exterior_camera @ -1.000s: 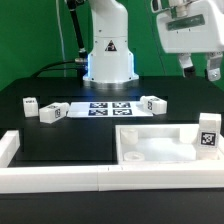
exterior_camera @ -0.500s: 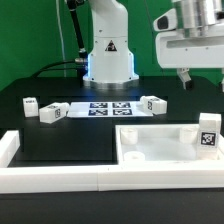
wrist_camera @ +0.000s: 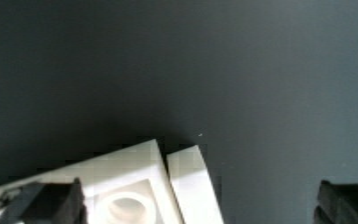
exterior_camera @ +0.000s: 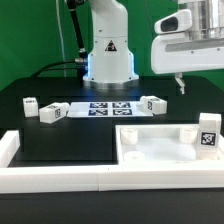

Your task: Assemble square table

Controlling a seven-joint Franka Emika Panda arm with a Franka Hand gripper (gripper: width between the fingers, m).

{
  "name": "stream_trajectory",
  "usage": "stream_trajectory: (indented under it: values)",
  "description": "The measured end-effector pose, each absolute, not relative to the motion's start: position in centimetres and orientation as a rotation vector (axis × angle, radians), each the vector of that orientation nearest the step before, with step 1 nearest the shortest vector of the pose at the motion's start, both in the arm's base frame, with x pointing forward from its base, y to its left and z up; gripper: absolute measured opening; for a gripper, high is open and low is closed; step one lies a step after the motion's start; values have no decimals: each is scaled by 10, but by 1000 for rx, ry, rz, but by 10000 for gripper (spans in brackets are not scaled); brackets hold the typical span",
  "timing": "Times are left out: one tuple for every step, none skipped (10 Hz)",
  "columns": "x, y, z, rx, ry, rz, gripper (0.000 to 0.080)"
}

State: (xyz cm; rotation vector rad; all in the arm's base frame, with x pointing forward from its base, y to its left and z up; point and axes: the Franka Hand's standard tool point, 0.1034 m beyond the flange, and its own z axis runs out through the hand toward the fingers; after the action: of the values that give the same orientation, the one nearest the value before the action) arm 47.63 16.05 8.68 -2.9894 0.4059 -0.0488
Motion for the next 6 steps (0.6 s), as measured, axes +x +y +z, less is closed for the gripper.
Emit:
stream_trajectory:
  values:
    - [477,158,86,-3004,298,-57,649]
    - [477,157,86,-3009,253,-59,649]
    - [477,157,86,-3021,126,-67,649]
    - [478,156,86,-3028,1,-74,649]
    - [476,155,85,-3029,-144,-78,649]
    - [459,157,77,-3046,-226,-37,649]
